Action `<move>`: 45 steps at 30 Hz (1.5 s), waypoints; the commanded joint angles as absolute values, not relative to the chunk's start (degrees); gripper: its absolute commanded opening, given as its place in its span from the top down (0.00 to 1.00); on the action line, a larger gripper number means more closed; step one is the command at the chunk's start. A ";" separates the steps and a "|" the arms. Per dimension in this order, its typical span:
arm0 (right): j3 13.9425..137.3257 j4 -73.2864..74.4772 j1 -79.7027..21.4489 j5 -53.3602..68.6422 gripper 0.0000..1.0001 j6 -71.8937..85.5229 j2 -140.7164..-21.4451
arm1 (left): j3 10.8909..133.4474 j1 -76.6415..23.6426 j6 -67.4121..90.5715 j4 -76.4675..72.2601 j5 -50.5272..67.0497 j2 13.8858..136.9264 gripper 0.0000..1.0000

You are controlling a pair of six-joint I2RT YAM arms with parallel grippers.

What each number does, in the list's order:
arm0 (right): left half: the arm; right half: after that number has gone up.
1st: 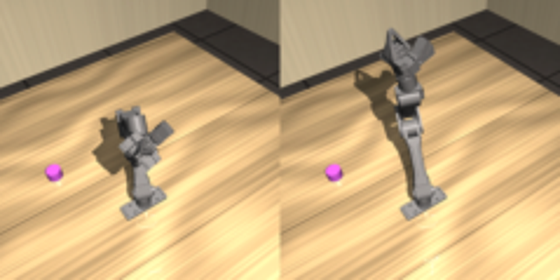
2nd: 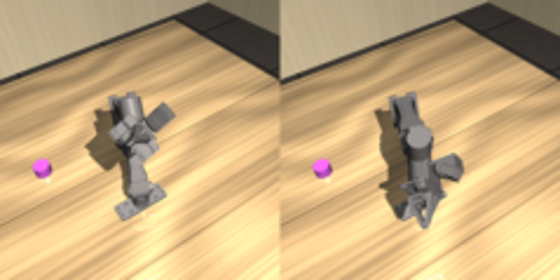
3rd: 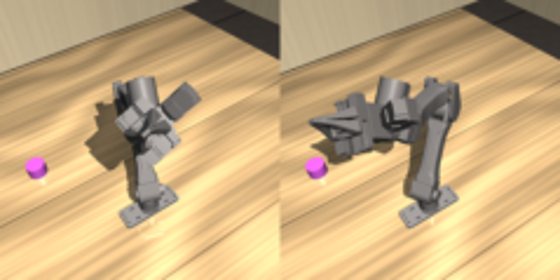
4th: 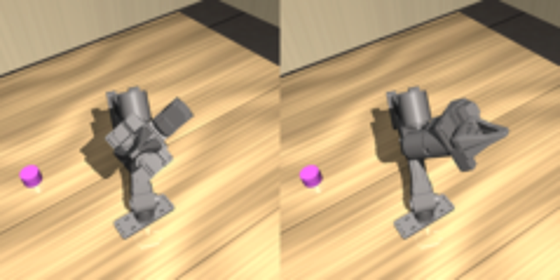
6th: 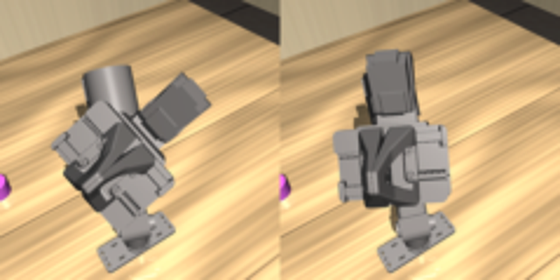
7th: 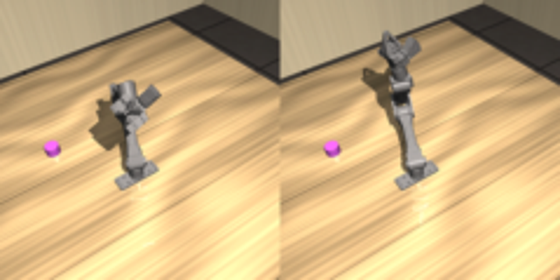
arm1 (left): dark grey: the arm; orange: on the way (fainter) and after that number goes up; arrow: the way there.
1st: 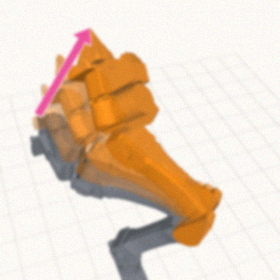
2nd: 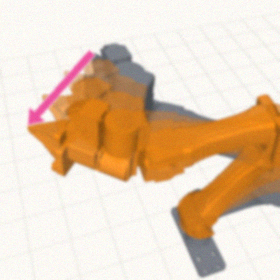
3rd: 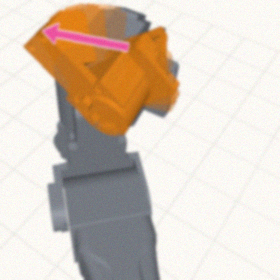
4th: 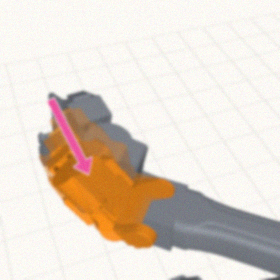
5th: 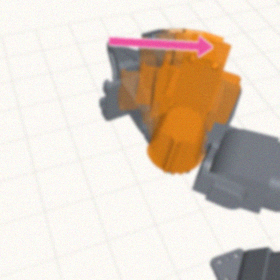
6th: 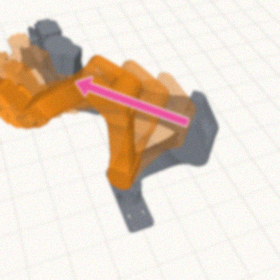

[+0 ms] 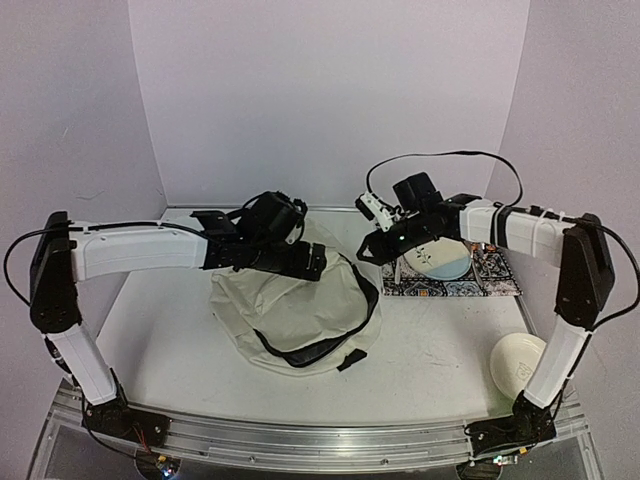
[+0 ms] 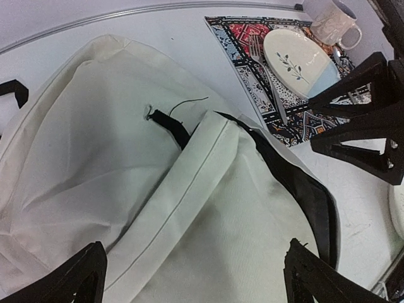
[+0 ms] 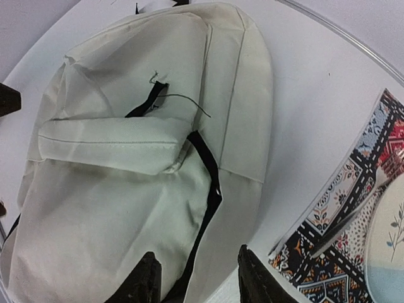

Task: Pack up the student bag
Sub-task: Pick up the largest pocket of the bag from the student bag.

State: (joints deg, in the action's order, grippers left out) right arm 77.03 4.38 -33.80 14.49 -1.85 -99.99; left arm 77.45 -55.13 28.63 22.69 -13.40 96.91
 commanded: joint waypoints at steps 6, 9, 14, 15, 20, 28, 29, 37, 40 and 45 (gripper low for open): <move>88.79 5.33 -34.13 18.99 0.59 -8.21 -111.74 | 88.86 -53.74 22.69 27.26 -17.87 105.99 0.01; 91.09 5.35 -34.14 19.61 0.59 -8.54 -114.34 | 90.21 -52.71 22.13 27.37 -17.37 108.44 0.01; 94.92 5.36 -34.12 20.26 0.61 -8.87 -118.51 | 92.75 -52.02 20.92 27.63 -15.64 112.39 0.01; 95.65 5.36 -34.11 20.49 0.62 -8.85 -119.22 | 93.20 -51.98 20.66 27.68 -15.36 113.00 0.00; 97.92 5.62 -34.11 21.52 0.64 -8.98 -121.72 | 95.39 -51.77 20.04 27.77 -14.35 115.23 0.01; 98.54 7.32 -34.12 20.85 0.64 -10.61 -123.61 | 95.27 -50.75 20.85 28.25 -14.42 116.21 0.01; 98.42 7.57 -34.13 20.88 0.64 -10.90 -123.72 | 94.96 -50.59 21.12 28.32 -14.48 116.10 0.01; 98.60 7.66 -34.16 17.98 0.70 -11.46 -125.03 | 93.51 -50.42 21.70 28.30 -14.07 115.40 0.03; 98.41 7.65 -34.08 15.23 0.71 -11.60 -125.19 | 93.26 -50.34 21.83 28.32 -14.13 115.50 0.03; 95.74 7.63 -32.74 13.81 0.74 -11.36 -123.87 | 92.33 -50.15 22.29 28.32 -14.60 115.43 0.03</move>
State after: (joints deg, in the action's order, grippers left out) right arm 97.46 5.60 -34.50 20.04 -10.87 -122.72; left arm 92.95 -50.56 21.37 27.65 -14.60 115.96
